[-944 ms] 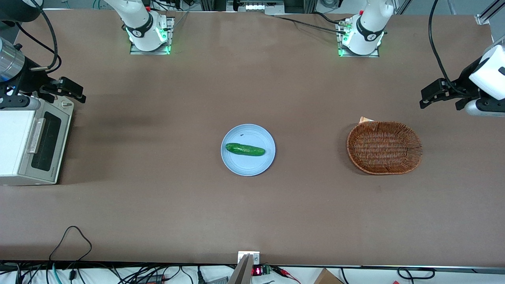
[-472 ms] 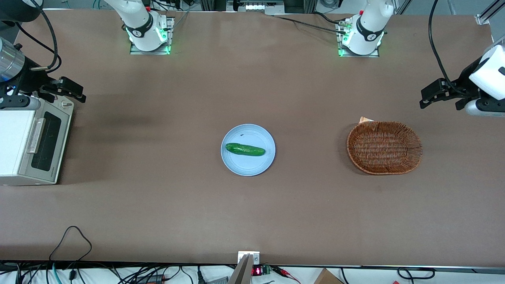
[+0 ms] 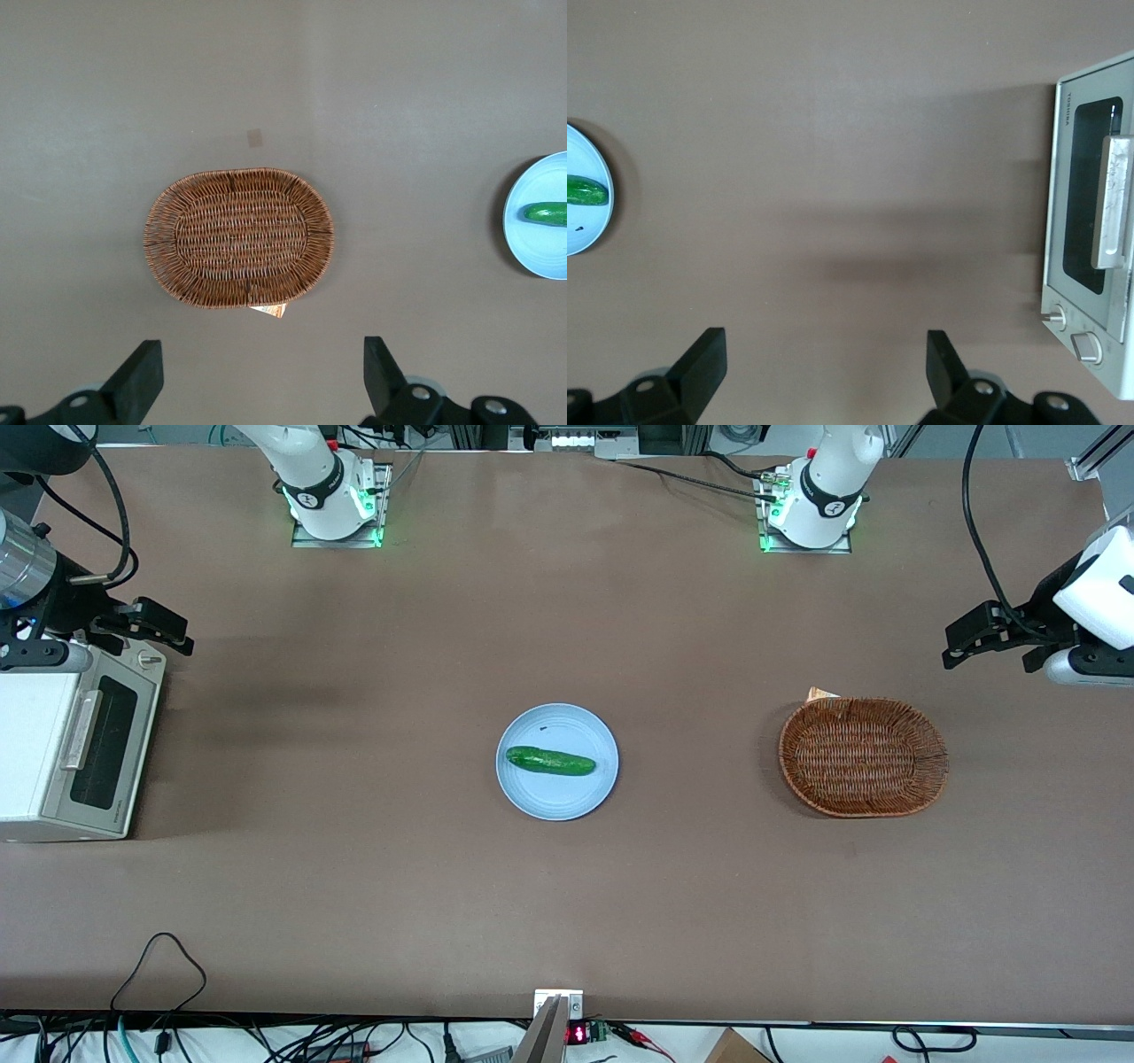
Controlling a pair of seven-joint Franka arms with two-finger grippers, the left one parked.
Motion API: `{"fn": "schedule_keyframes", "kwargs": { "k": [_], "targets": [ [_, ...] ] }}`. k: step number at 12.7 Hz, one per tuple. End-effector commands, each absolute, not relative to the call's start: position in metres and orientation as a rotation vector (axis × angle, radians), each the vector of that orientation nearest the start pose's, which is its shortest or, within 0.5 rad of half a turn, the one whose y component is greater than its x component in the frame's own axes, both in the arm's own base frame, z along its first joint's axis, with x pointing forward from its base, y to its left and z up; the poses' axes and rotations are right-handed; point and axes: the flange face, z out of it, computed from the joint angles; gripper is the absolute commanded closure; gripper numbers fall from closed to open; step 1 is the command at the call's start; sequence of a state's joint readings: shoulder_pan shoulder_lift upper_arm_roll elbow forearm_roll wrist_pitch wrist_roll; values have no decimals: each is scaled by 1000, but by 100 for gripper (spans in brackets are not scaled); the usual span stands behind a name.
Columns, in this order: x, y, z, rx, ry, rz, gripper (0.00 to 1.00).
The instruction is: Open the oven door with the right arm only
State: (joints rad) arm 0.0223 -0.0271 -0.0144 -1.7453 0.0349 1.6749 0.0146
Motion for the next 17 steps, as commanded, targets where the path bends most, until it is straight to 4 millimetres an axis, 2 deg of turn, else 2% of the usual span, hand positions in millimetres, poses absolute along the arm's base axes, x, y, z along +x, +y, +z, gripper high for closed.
{"fn": "schedule_keyframes", "kwargs": {
  "k": [1,12,16,17],
  "targets": [
    [557,7,567,-3101,11,81,0],
    [558,4,565,-3099,16,98,0],
    [558,5,559,-3095,24,140,1],
    [558,5,559,-3096,7,140,27]
  ]
}}
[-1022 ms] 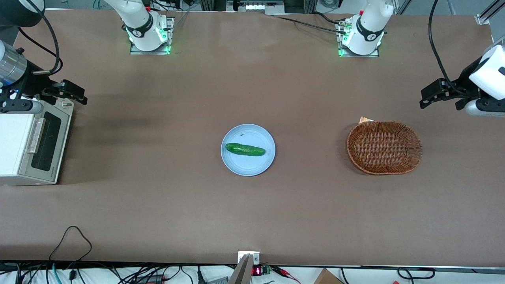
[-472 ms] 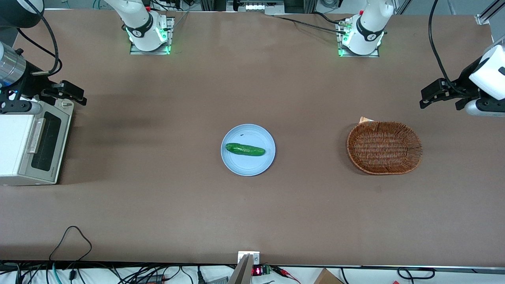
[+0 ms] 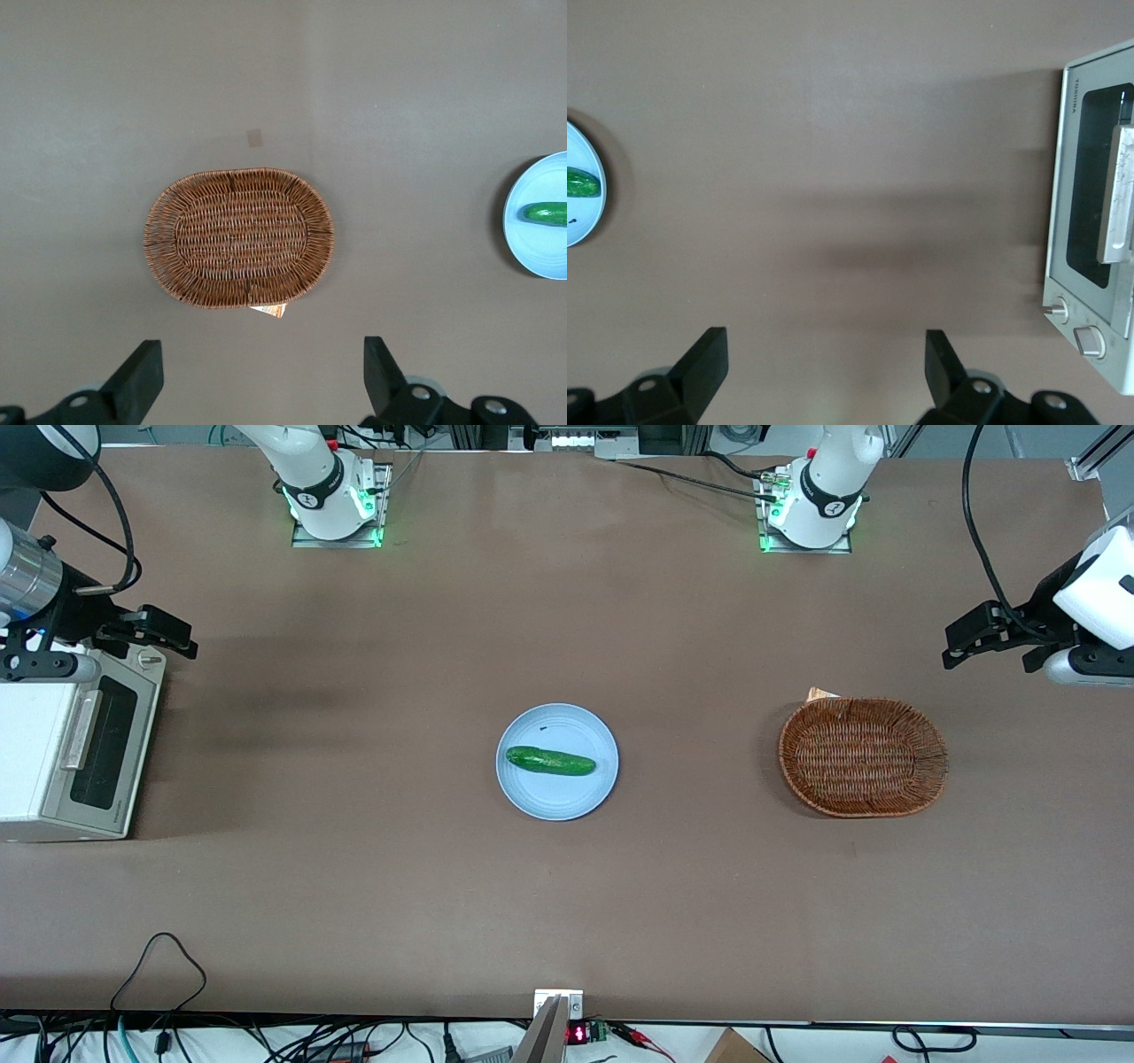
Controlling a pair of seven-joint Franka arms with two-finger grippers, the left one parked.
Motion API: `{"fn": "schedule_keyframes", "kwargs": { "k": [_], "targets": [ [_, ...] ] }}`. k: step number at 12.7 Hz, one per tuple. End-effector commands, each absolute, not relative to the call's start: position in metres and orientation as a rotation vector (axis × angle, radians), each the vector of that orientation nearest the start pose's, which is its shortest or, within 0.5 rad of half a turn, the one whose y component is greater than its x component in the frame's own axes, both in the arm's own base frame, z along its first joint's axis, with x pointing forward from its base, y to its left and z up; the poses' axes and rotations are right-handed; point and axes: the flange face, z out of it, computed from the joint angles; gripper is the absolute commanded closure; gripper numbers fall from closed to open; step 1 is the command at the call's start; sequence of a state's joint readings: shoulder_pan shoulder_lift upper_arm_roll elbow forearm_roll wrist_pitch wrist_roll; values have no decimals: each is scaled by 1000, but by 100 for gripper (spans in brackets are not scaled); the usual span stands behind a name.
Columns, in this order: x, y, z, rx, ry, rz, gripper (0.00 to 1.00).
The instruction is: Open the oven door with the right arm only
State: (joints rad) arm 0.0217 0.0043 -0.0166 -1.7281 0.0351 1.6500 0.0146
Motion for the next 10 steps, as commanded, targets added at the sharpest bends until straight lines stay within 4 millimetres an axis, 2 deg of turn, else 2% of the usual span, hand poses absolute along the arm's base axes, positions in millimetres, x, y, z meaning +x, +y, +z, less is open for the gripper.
{"fn": "schedule_keyframes", "kwargs": {
  "k": [1,2,3,4,7,10],
  "targets": [
    [558,5,559,-3097,-1,145,54],
    [556,5,558,-3093,2,164,71],
    [555,4,558,-3093,1,187,84],
    [555,4,558,-3095,-2,181,92],
    [555,4,558,-3101,-3,188,98],
    [553,4,560,-3106,-6,207,99]
  ]
}}
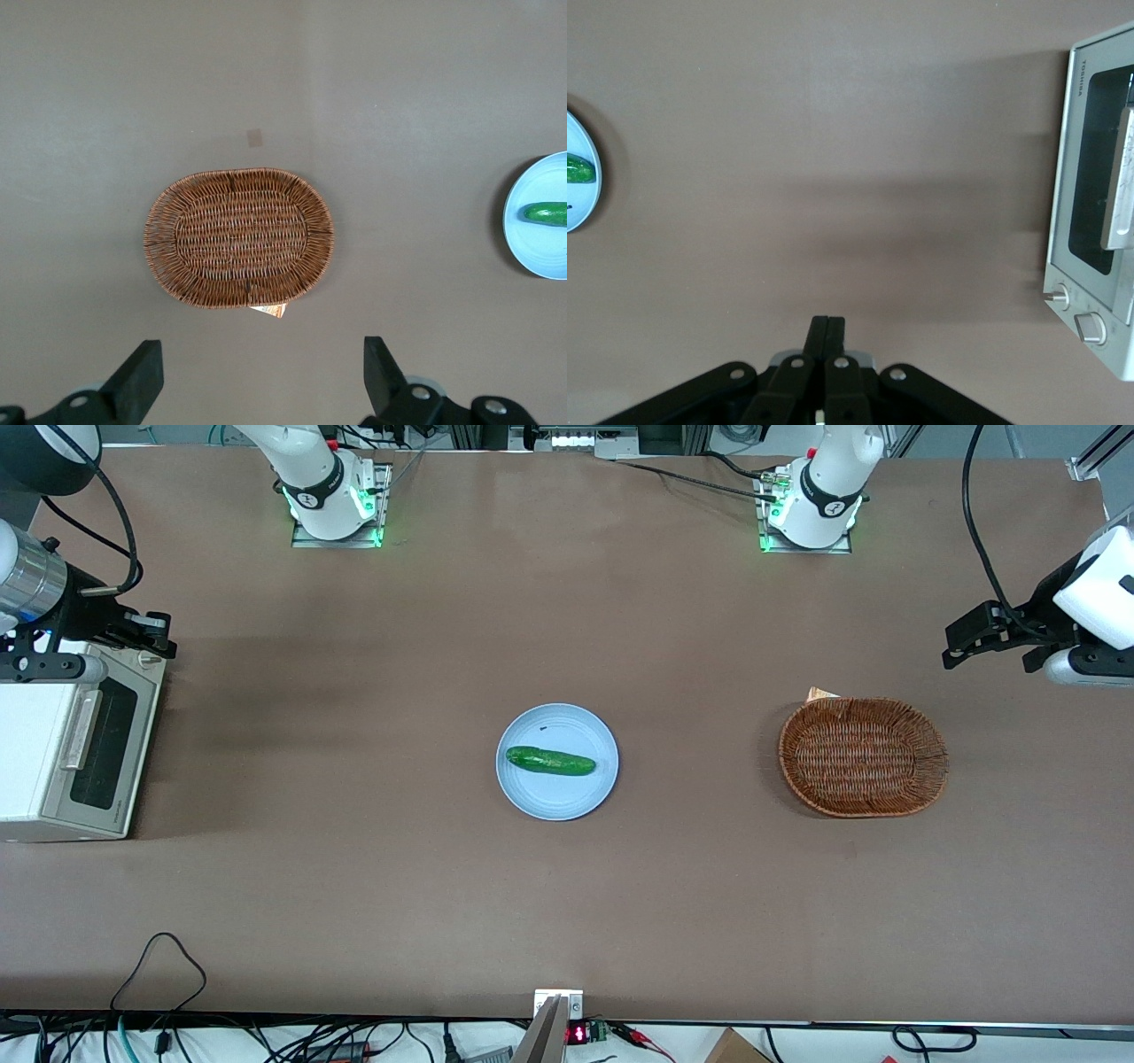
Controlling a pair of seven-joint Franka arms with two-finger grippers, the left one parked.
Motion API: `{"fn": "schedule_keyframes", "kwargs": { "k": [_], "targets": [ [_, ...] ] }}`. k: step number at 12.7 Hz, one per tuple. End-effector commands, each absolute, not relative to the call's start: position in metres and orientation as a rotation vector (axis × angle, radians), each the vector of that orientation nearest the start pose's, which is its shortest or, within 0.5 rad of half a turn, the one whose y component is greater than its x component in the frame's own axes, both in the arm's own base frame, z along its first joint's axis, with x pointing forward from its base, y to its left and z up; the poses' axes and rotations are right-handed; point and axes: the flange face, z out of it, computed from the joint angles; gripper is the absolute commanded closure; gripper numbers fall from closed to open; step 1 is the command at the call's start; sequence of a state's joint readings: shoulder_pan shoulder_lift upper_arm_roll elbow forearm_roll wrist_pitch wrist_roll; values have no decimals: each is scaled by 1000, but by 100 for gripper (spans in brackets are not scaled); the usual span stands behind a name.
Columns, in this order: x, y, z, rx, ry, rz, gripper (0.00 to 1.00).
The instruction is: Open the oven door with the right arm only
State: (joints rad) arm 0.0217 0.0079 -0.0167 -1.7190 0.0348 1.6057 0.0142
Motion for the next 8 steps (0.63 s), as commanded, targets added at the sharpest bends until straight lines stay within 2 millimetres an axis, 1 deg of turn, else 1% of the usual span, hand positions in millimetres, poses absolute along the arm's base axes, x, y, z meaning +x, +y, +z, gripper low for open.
{"fn": "schedule_keyframes", "kwargs": {
  "k": [1,3,4,5,6,7,8],
  "targets": [
    [553,4,559,-3107,-2,210,99],
    [547,2,557,-3133,-3,284,100],
    [546,2,558,-3198,-25,321,100],
    [545,-3,555,-3224,-32,376,100],
    [545,-3,554,-3236,-25,409,100],
    [546,-4,549,-3264,-23,454,100],
    [547,-9,547,-3322,-24,475,100]
  ]
}}
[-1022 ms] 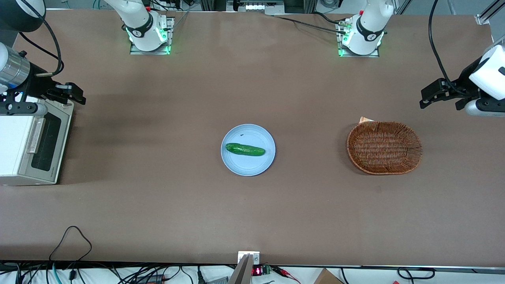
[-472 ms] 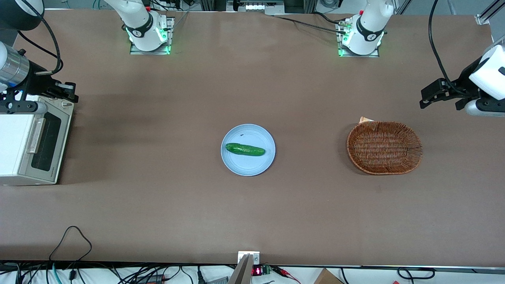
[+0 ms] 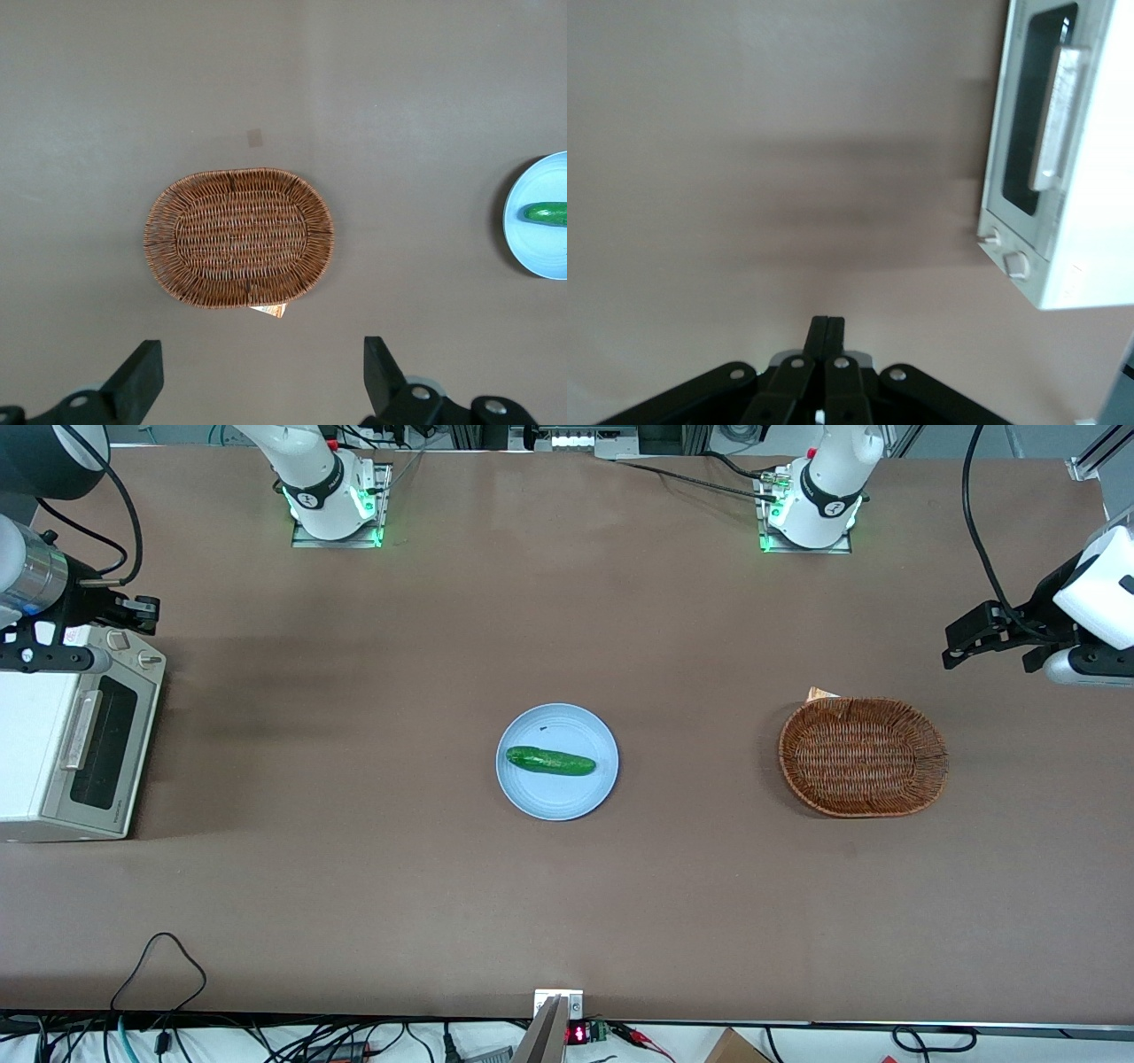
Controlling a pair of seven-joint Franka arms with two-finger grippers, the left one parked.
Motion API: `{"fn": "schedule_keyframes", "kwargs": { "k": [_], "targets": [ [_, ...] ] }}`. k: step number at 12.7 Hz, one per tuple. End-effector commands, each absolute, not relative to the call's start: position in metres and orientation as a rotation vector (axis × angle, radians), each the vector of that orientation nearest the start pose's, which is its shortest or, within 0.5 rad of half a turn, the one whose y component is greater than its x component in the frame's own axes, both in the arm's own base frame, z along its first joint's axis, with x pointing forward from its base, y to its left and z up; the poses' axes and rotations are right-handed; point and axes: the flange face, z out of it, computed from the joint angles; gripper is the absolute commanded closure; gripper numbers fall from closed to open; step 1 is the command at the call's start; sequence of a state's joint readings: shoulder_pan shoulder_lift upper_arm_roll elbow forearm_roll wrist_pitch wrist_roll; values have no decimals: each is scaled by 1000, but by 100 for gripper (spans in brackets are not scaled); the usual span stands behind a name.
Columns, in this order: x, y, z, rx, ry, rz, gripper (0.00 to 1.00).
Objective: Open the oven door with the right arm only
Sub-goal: 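Move the right gripper down to the toaster oven's door handle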
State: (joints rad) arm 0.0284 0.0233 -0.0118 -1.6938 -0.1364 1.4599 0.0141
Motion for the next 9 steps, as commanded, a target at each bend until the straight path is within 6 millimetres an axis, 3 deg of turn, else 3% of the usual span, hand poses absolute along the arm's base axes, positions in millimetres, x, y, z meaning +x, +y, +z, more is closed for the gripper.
{"fn": "schedule_keyframes", "kwargs": {
  "k": [1,5,7,9],
  "targets": [
    [553,-11,531,-3374,-36,538,100],
    [583,-24,483,-3760,-187,734,100],
    [598,-30,456,-3889,-166,742,100],
    [610,-43,424,-4028,-22,716,100]
  ]
}}
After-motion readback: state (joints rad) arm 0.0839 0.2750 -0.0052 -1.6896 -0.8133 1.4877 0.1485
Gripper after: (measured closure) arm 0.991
